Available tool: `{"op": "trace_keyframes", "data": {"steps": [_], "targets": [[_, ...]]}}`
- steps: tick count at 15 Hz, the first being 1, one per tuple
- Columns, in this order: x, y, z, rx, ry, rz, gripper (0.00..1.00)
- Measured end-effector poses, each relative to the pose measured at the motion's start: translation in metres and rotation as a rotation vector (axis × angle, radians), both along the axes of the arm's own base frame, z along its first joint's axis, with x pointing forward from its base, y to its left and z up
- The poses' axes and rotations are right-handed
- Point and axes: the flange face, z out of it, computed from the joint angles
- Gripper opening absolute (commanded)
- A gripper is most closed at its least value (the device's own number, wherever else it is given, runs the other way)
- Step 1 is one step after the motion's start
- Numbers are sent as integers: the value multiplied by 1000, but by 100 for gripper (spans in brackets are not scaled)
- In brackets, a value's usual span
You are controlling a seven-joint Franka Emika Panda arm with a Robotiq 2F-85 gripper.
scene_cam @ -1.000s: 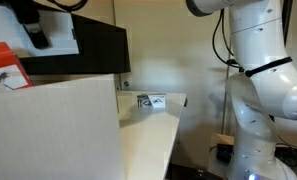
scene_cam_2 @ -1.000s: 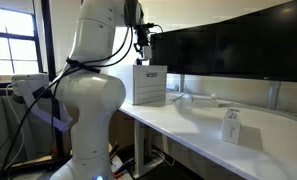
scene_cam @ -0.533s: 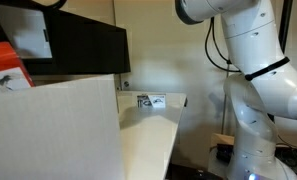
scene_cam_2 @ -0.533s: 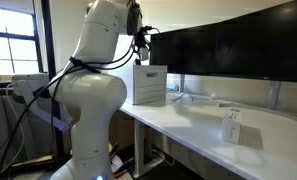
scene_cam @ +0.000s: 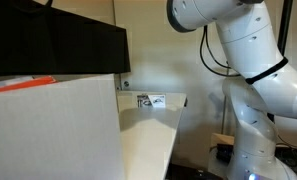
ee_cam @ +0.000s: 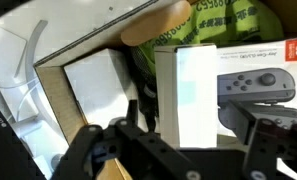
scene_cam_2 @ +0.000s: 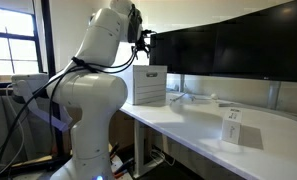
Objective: Pick up the three small boxes from the table and put them in the bigger box.
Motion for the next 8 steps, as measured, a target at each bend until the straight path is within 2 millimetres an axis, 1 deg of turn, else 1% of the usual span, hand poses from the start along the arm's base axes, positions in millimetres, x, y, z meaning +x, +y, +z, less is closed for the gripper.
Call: {"op": "trace_keyframes", "data": {"steps": [2,4,8], "targets": [[5,-6,6,3,-5,-19,100],[12,-17,15,9,-12,-43,100],[31,-51,34,16,-25,-118,100]]}}
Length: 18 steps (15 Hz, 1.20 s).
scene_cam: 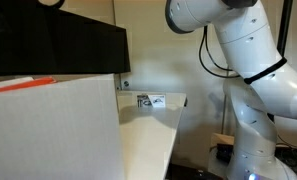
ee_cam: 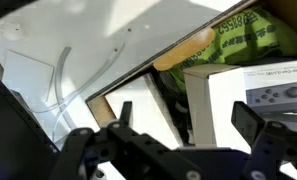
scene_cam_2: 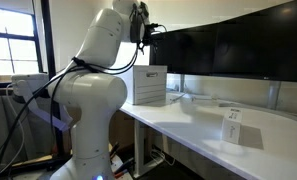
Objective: Pick up the three small boxes from the table and put them in the bigger box.
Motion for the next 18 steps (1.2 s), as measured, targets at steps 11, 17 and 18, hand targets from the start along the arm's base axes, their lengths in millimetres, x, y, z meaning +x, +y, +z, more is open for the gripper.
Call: {"op": "trace_keyframes", "data": {"steps": [11,17,18], "targets": [[43,-89,18,-56,-48,-280,100],[75,-175,0,-145,-11,-466,100],[78,-192,-3,-158,-2,-493,100]]}}
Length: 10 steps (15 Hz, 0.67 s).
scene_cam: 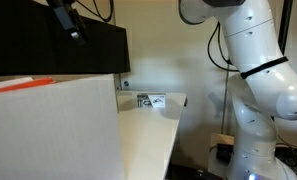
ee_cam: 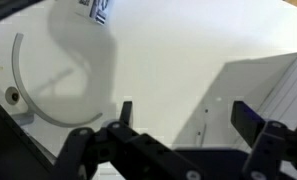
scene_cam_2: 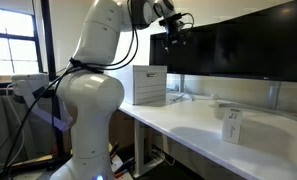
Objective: Pick up the three small boxes from the table and put them in the bigger box.
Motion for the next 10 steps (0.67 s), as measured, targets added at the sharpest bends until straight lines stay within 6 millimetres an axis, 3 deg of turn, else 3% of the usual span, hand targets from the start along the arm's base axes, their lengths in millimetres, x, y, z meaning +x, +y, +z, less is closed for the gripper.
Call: {"op": "trace_keyframes", "data": {"steps": [5,10], "targets": [[8,-83,-18,-19,19,-120,100],[2,-148,-49,20,20,-192,100]]}}
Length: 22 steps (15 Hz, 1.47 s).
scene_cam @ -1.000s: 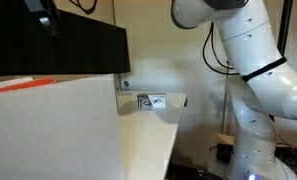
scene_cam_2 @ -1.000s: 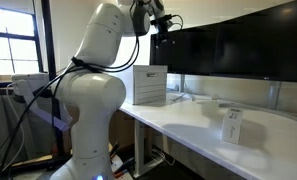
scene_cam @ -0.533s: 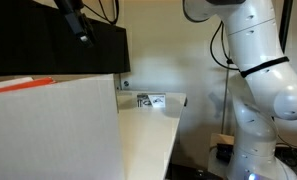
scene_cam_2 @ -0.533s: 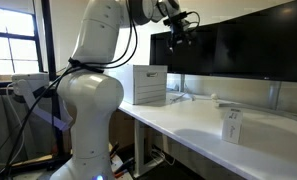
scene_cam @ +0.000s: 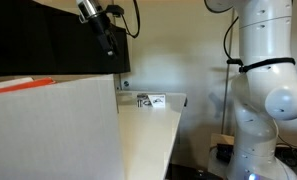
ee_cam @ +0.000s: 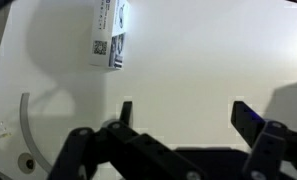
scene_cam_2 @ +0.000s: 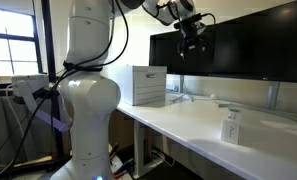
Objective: Pick up the three small boxes from the table and put them in the bigger box.
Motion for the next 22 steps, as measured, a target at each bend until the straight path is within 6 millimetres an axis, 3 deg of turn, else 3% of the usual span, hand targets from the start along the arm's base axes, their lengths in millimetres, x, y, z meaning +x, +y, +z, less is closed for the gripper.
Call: {"op": "trace_keyframes", "data": {"steps": [13,18,22], "targets": [[-55,-157,-123,75,5,-229,100],[-57,-209,-145,98,-32,-319,100],[-56,-234,-160,114,-36,-370,100]]}}
